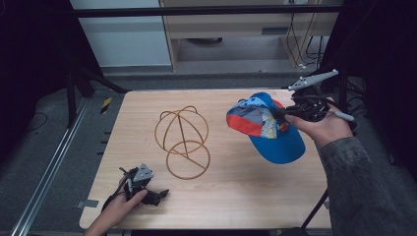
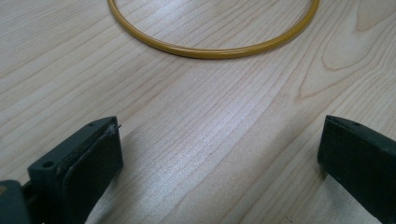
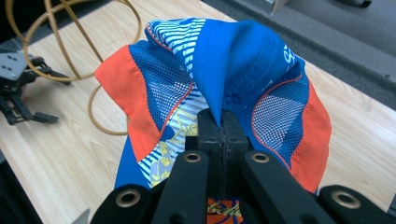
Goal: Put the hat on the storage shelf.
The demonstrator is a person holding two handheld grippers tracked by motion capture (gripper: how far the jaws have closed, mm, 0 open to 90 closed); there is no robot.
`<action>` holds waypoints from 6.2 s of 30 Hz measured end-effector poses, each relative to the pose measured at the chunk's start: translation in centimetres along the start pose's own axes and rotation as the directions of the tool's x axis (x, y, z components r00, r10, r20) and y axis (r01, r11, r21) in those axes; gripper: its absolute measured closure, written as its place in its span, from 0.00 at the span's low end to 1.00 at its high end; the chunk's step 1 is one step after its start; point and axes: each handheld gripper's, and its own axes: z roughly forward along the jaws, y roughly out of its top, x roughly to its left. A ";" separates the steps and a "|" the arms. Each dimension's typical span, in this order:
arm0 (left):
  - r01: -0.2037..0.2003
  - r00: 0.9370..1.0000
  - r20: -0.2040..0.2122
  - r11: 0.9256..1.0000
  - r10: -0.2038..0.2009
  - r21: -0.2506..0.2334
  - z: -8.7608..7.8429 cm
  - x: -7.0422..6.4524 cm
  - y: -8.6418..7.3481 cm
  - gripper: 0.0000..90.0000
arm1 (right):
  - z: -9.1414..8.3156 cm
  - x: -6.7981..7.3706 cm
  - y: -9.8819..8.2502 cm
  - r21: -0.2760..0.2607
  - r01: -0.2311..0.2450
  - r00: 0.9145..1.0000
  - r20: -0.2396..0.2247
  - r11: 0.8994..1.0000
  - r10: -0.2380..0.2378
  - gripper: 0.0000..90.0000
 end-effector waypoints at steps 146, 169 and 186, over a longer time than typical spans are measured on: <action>-0.002 1.000 0.001 1.000 0.002 0.001 0.0 0.0 0.1 0.00 | 15.2 15.1 17.1 0.023 0.278 0.940 -0.209 0.960 -0.268 1.00; -0.002 1.000 0.001 1.000 0.002 0.000 0.0 0.0 0.0 0.00 | 15.4 14.9 16.5 0.036 0.281 0.938 -0.222 0.959 -0.266 1.00; 0.000 1.000 -0.001 1.000 0.000 0.000 0.0 0.0 0.0 0.00 | 15.5 15.0 15.9 0.059 0.291 0.933 -0.238 0.955 -0.269 0.98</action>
